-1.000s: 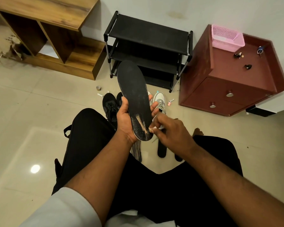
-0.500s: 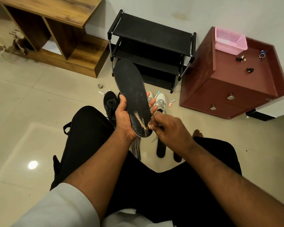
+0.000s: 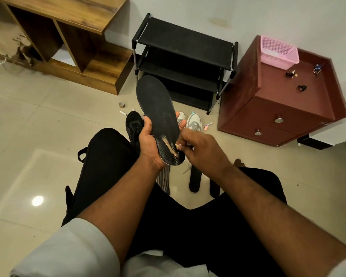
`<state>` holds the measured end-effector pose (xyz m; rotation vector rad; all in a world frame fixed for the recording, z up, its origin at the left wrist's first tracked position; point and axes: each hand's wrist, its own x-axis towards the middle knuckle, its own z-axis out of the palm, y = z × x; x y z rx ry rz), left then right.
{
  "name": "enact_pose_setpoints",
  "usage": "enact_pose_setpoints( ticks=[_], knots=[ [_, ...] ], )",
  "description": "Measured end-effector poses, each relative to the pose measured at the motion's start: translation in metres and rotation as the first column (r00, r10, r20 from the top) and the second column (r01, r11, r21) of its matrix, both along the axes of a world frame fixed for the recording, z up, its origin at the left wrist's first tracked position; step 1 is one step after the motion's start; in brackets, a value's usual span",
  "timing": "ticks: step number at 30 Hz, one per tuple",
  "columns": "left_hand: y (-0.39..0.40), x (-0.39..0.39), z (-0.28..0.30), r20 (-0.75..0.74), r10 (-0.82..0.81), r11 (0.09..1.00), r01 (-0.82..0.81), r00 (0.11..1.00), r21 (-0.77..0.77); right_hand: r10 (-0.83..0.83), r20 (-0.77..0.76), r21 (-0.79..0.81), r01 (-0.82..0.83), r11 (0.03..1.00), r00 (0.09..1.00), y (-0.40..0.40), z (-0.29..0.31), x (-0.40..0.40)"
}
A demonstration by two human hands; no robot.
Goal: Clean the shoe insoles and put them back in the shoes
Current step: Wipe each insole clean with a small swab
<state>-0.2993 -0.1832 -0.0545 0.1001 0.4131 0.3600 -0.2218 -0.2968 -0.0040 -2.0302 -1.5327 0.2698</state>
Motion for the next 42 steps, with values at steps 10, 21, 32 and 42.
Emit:
enact_pose_setpoints(
  ticks=[10,21,32,42],
  knots=[
    [0.000,0.004,-0.002,-0.015,-0.010,0.999,0.010,1.000,-0.033,0.003,-0.015,-0.017,-0.003,1.000,1.000,-0.014,-0.001,-0.013],
    [0.001,0.004,0.000,-0.013,0.021,1.000,-0.021,1.000,-0.021,-0.043,0.004,-0.047,0.043,0.998,0.999,-0.020,-0.007,-0.021],
    [0.002,0.005,0.001,-0.021,0.054,0.998,-0.055,0.998,-0.026,-0.058,-0.040,-0.038,0.057,0.998,0.997,-0.021,-0.007,-0.018],
    [0.000,0.005,0.002,-0.058,0.057,0.998,-0.056,0.997,0.011,0.022,-0.031,0.008,-0.022,1.000,0.999,-0.006,-0.008,-0.030]
  ],
)
